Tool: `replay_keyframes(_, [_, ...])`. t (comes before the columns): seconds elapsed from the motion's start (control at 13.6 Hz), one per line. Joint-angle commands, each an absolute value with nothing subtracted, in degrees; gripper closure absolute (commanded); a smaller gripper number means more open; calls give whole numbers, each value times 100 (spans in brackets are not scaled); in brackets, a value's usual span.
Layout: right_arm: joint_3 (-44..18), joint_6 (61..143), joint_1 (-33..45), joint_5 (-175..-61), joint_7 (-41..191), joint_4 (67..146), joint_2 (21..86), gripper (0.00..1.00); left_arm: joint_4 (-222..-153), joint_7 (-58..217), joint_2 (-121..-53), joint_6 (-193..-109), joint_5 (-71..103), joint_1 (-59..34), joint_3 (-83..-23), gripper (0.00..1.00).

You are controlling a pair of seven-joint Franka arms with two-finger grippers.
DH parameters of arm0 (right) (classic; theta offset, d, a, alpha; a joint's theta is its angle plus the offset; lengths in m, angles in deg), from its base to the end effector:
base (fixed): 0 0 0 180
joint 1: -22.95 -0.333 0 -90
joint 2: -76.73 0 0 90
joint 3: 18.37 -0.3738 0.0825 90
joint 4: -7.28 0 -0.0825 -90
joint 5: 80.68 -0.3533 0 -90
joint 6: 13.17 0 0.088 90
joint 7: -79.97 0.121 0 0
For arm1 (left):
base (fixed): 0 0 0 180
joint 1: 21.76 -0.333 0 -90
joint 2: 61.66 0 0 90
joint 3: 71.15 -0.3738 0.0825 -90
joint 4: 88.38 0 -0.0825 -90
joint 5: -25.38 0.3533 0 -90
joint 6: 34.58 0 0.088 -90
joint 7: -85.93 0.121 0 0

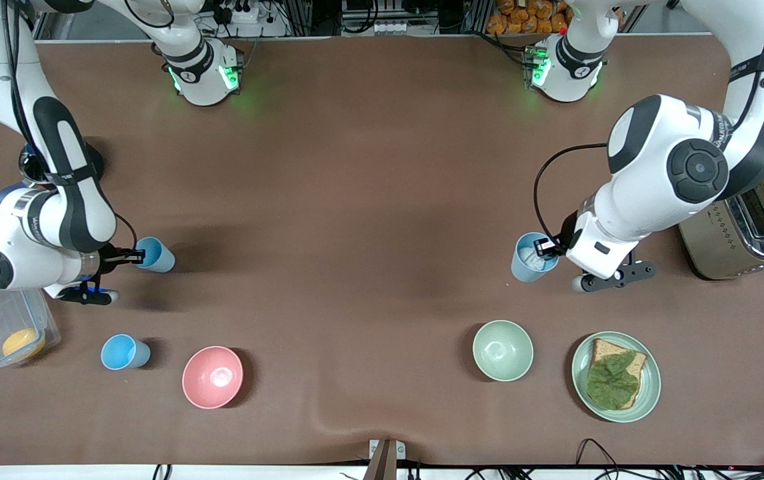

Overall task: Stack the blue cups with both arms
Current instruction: 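Grasp the blue cup with the right gripper while the left gripper holds its cup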

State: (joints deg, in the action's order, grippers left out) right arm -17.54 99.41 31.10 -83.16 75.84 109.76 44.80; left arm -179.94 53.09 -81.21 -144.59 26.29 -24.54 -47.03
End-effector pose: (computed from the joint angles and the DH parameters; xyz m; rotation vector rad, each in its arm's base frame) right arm 0.6077 -0.0917 0.2733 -3.0121 0.1632 0.5727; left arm 0.6126 -0.1980 0.5009 3.0095 0.3288 -0.0704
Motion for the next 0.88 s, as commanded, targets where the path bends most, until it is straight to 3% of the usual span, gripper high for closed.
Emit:
replay_keyframes(0.0, [-1828,9741,3191,-8533,7452,11020,4797,100,-17953,5385,-8047,-14383,2626,-2510,-4680,100])
replay_keyframes(0.29, [-1837,9003,3130,-8770,7426,10871,5430,100,-17716,5297,-8064,-14261,2582,-2440,-4680,100])
replay_keyframes(0.81, [-1820,8799,3033,-9026,7408,10669,5502,100,-17548,4438,-8108,-14181,2547,-2010,-4628,100])
